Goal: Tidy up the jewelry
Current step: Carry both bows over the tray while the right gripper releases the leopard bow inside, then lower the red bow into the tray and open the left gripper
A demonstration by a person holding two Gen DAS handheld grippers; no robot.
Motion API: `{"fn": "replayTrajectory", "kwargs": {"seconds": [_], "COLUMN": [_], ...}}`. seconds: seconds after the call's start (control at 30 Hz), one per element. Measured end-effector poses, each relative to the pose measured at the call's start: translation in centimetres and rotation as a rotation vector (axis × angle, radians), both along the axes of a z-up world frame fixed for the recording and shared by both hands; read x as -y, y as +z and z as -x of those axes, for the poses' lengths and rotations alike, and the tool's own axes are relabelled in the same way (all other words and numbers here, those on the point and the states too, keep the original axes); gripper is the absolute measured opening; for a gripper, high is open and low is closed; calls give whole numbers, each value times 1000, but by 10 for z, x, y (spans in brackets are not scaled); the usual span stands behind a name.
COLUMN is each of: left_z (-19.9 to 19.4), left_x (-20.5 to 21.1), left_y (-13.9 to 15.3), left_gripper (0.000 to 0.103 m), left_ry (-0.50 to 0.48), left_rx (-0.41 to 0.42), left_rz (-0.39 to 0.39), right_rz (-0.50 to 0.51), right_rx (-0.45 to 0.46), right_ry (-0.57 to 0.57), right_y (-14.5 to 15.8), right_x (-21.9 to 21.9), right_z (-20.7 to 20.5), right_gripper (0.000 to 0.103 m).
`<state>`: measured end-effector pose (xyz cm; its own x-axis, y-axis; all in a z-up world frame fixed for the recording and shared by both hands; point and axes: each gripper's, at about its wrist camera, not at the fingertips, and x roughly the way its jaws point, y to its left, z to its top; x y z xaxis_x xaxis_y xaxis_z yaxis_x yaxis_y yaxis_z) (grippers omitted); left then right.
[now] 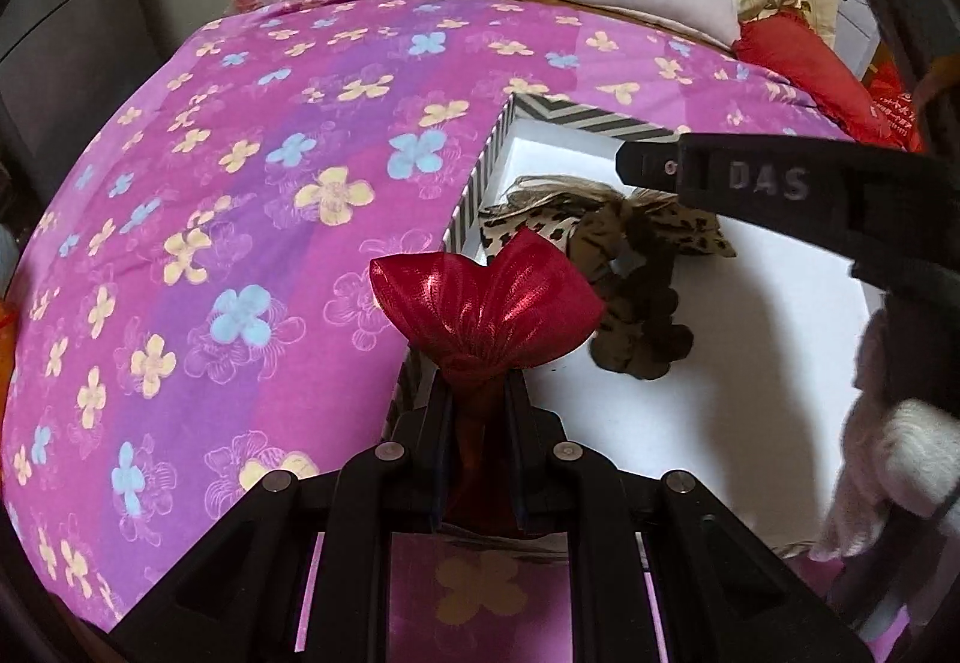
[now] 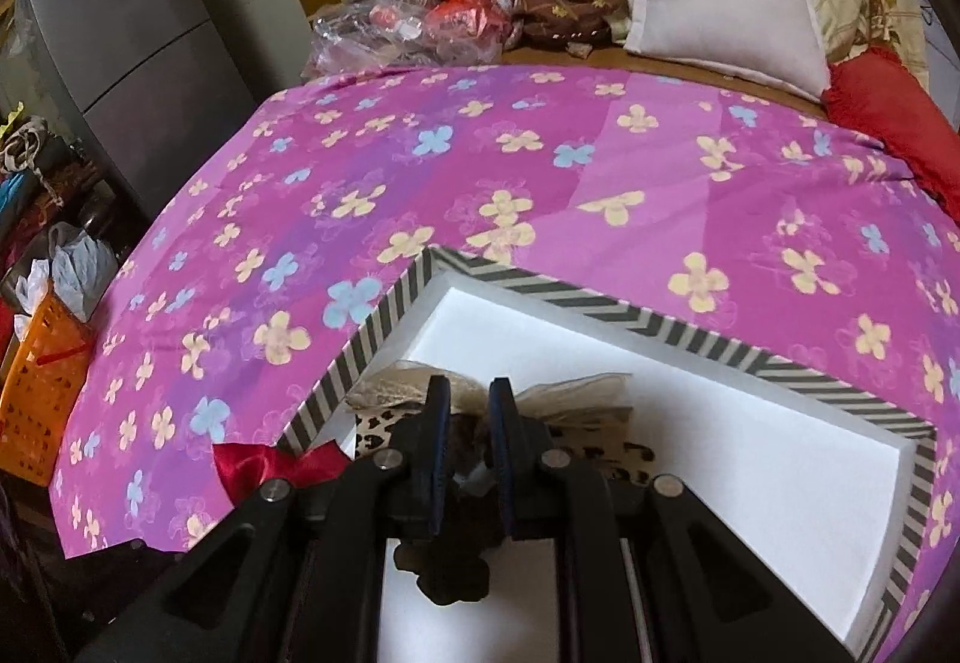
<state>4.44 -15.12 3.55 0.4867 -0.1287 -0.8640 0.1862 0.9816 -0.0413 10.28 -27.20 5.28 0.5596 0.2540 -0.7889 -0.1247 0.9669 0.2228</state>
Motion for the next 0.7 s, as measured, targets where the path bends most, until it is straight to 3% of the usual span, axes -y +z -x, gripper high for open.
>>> {"fn": "replayTrajectory", "kwargs": {"seconds": [0.13,0.2,0.27,0.57,0.7], "left_z": [-1,-2,0,15,30], "left_x": [-1,-1,-2,-33,-53], "left_y": [-7,-10,-10,24,41], "left_gripper": [10,11,15,39,41], "left_ry": [5,16,18,26,49], "left_rx": [-11,-22,-20,-4,21], "left_rz": [0,10,20,235,234], "right_rz": [-8,-11,0,-40,-59], "right_rx": [-6,-12,-13,-9,9], "right_ry": [1,-1,2,-4,-25], "right_y": [7,12,16,32,38], "right_x": [8,16,22,55,65], "right_z": [11,20,31,103,141], "right_gripper": [17,37,43,50,52]}}
